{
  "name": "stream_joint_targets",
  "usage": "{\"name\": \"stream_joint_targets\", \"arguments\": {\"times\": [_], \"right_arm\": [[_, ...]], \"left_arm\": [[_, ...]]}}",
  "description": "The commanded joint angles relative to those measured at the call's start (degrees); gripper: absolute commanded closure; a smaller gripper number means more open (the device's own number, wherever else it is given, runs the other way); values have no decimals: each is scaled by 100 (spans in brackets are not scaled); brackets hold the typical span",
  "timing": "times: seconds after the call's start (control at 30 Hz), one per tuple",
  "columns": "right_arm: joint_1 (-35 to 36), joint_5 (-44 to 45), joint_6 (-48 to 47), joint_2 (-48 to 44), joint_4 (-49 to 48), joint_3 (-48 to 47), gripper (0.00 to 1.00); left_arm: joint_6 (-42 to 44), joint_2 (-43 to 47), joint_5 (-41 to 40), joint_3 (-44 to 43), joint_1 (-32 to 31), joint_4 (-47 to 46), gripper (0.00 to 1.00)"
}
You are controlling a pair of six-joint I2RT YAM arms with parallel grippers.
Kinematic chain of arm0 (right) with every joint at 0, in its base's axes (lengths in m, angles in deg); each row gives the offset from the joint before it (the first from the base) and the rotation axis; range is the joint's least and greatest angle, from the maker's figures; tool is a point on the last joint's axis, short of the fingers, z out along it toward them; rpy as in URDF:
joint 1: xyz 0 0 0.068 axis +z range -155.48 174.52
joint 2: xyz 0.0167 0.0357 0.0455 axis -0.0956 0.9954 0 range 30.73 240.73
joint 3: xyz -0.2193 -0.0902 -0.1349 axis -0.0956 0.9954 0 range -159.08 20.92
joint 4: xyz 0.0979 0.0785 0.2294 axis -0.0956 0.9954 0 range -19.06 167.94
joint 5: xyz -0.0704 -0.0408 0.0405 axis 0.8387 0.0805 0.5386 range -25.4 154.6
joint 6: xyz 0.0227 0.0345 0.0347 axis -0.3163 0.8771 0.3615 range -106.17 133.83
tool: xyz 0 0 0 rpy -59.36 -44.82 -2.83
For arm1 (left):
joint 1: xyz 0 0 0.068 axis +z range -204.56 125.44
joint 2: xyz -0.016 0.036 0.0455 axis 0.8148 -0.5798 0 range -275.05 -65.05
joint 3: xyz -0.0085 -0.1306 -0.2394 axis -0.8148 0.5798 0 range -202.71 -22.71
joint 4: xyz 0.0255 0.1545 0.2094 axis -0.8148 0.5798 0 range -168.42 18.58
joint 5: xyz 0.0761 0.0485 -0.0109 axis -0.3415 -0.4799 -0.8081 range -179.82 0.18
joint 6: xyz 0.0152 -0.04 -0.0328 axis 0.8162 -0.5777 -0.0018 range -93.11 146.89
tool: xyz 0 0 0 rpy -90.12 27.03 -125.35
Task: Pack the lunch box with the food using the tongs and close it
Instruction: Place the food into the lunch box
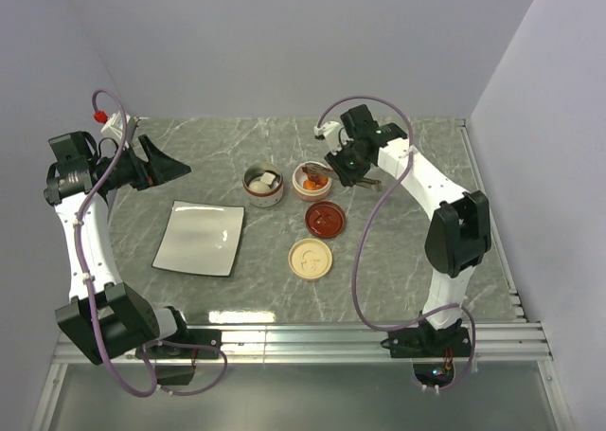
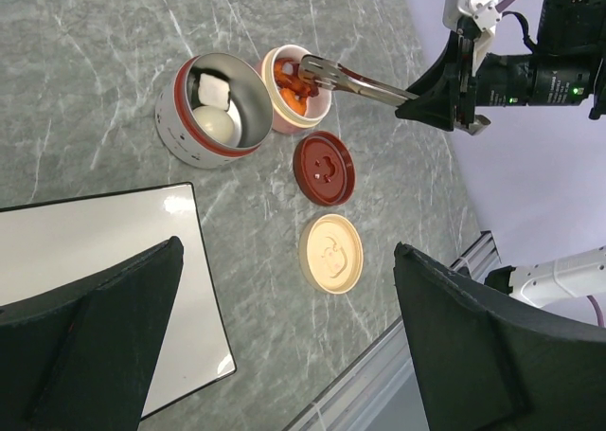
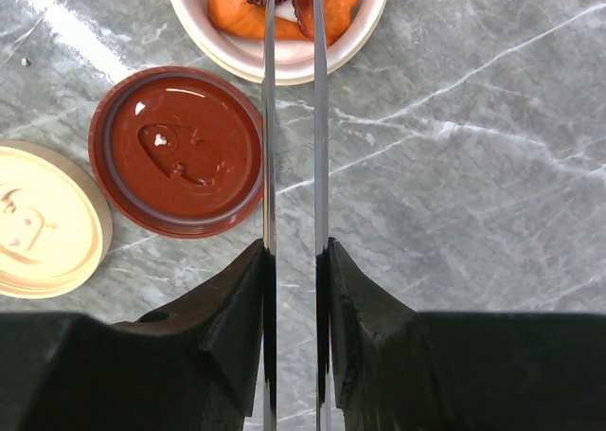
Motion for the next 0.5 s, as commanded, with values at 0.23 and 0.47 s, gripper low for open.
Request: {"name": "stream_joint_targets", "arguments": {"times": [0.23, 0.47], "right_arm": [[17, -94, -54, 288, -96, -360, 65], [61, -41, -54, 279, -175, -193, 52]], "left_arm": [[52, -37, 67, -139, 30, -83, 1], [69, -28, 49, -131, 30, -74, 1]]}}
